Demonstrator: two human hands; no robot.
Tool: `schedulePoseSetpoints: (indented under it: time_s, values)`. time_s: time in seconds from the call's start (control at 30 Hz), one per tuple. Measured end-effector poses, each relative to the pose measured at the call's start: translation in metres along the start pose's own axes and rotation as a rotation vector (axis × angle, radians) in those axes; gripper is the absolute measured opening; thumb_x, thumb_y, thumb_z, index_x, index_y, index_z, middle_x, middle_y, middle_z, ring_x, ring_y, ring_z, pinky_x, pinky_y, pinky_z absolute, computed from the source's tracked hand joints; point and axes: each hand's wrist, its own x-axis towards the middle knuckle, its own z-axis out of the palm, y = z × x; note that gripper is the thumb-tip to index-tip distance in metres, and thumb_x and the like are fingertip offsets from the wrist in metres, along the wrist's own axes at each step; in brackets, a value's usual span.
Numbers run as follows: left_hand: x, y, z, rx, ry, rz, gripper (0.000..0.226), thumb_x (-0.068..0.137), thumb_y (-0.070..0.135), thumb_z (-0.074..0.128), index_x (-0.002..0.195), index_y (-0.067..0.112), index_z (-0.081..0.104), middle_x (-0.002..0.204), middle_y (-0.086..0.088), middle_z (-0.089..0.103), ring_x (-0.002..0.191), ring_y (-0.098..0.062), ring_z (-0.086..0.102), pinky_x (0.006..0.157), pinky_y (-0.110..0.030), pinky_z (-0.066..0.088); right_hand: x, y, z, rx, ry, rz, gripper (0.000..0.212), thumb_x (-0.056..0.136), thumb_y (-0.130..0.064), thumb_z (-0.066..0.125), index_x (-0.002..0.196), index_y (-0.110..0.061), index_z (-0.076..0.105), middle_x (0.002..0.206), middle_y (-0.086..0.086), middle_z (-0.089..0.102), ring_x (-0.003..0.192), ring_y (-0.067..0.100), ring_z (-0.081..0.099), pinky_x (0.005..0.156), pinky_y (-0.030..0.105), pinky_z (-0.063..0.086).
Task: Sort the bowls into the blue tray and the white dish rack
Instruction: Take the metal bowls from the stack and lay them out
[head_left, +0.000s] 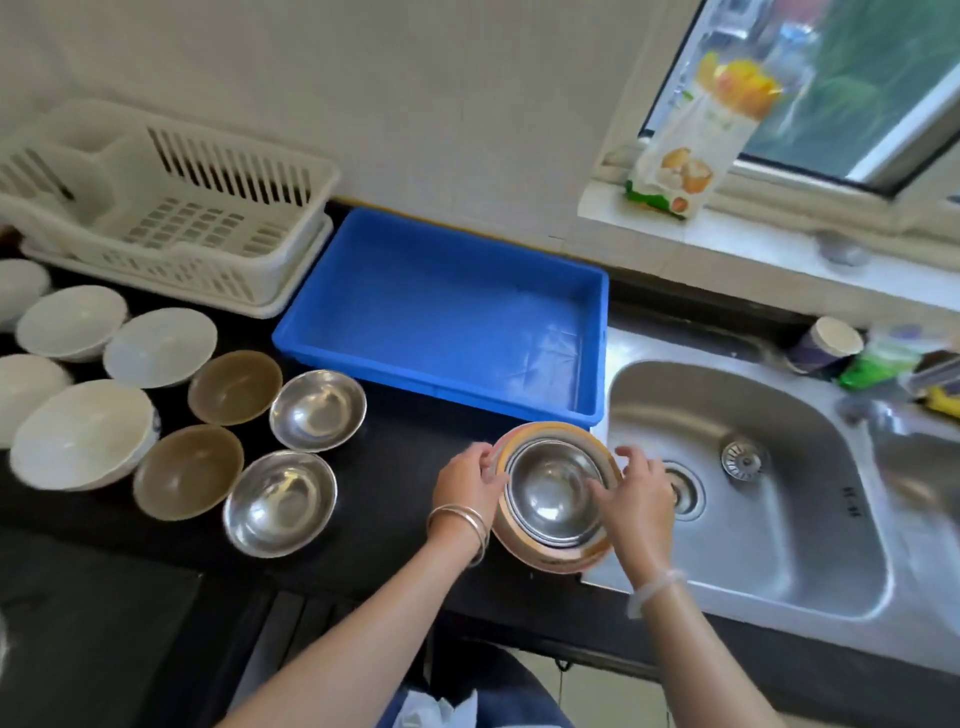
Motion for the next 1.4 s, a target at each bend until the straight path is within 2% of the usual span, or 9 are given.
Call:
schedulePoseSetpoints:
  time_s: [0.23, 0.33, 0.5, 0.7, 0.77, 0.93, 1.07, 1.23, 1.4]
  values:
    - [0.008, 0.010, 0.022, 0.144, -0.026, -0.020, 0.037, 0.083, 0.017, 0.063, 0.119, 0.018, 0.054, 0.112, -0.004, 0.062, 0.102, -0.020, 0.060, 0.092, -0.035, 0.049, -0.001, 0.010, 0.007, 0.081, -0.028, 0.094, 0.031, 0.076, -0.023, 0.074, 0.099, -0.014, 0.055, 0.091, 0.006, 0.062, 0.079, 0.022, 0.054, 0.063, 0.029, 0.036]
    - [0.009, 0.009, 0.023, 0.176, -0.017, -0.014, 0.033, 0.082, 0.016, 0.064, 0.114, 0.017, 0.056, 0.109, -0.004, 0.062, 0.098, -0.021, 0.061, 0.090, -0.037, 0.051, 0.000, 0.013, 0.005, 0.082, -0.029, 0.098, 0.024, 0.078, -0.019, 0.069, 0.098, -0.014, 0.057, 0.088, 0.007, 0.065, 0.073, 0.021, 0.052, 0.061, 0.028, 0.033]
    - [0.010, 0.008, 0.025, 0.170, 0.004, -0.011, 0.026, 0.082, 0.014, 0.064, 0.107, 0.018, 0.057, 0.102, -0.003, 0.063, 0.090, -0.017, 0.062, 0.085, -0.033, 0.053, -0.001, 0.013, -0.003, 0.061, -0.014, 0.062, 0.020, 0.080, -0.020, 0.065, 0.100, -0.015, 0.065, 0.087, 0.005, 0.070, 0.076, 0.024, 0.062, 0.060, 0.026, 0.035]
    - [0.010, 0.009, 0.025, 0.170, 0.014, -0.001, 0.027, 0.083, 0.012, 0.062, 0.108, 0.017, 0.057, 0.100, -0.003, 0.064, 0.087, -0.015, 0.062, 0.082, -0.031, 0.053, -0.003, 0.008, -0.011, -0.023, 0.018, 0.055, 0.019, 0.083, -0.024, 0.060, 0.099, -0.020, 0.069, 0.086, 0.003, 0.071, 0.071, 0.022, 0.057, 0.057, 0.026, 0.035]
    - [0.011, 0.008, 0.025, 0.172, 0.009, -0.002, 0.027, 0.083, 0.013, 0.062, 0.110, 0.017, 0.057, 0.100, -0.003, 0.063, 0.087, -0.015, 0.062, 0.080, -0.030, 0.054, -0.002, 0.008, -0.014, -0.032, 0.039, 0.041, 0.018, 0.084, -0.023, 0.058, 0.097, -0.017, 0.070, 0.091, 0.005, 0.068, 0.077, 0.024, 0.059, 0.060, 0.027, 0.036]
    - [0.012, 0.008, 0.026, 0.201, 0.011, -0.012, 0.030, 0.084, 0.014, 0.062, 0.113, 0.016, 0.056, 0.104, -0.005, 0.063, 0.088, -0.017, 0.063, 0.080, -0.030, 0.054, 0.000, 0.009, -0.025, 0.096, 0.019, 0.059, 0.016, 0.083, -0.015, 0.057, 0.072, -0.007, 0.065, 0.067, 0.008, 0.066, 0.066, 0.027, 0.058, 0.054, 0.030, 0.037]
    - [0.014, 0.010, 0.028, 0.254, 0.000, -0.020, 0.035, 0.080, 0.019, 0.067, 0.112, 0.017, 0.054, 0.106, -0.004, 0.062, 0.093, -0.020, 0.063, 0.082, -0.033, 0.054, 0.000, 0.011, -0.035, 0.188, 0.057, 0.086, 0.016, 0.083, -0.014, 0.059, 0.073, -0.007, 0.068, 0.069, 0.008, 0.069, 0.068, 0.025, 0.060, 0.060, 0.031, 0.040]
    - [0.014, 0.011, 0.029, 0.309, 0.019, -0.011, 0.031, 0.081, 0.014, 0.064, 0.109, 0.018, 0.053, 0.101, -0.003, 0.061, 0.086, -0.018, 0.062, 0.076, -0.032, 0.055, 0.001, 0.015, -0.045, 0.254, 0.080, 0.102, 0.015, 0.084, -0.015, 0.060, 0.077, -0.009, 0.072, 0.070, 0.002, 0.070, 0.071, 0.019, 0.062, 0.060, 0.026, 0.038]
    - [0.014, 0.016, 0.030, 0.308, 0.021, 0.021, 0.024, 0.083, 0.014, 0.058, 0.104, 0.020, 0.048, 0.092, -0.002, 0.060, 0.075, -0.017, 0.061, 0.062, -0.029, 0.052, 0.002, 0.017, -0.048, 0.295, 0.061, 0.113, 0.015, 0.083, -0.015, 0.061, 0.075, -0.009, 0.071, 0.069, 0.001, 0.069, 0.070, 0.017, 0.062, 0.059, 0.024, 0.040]
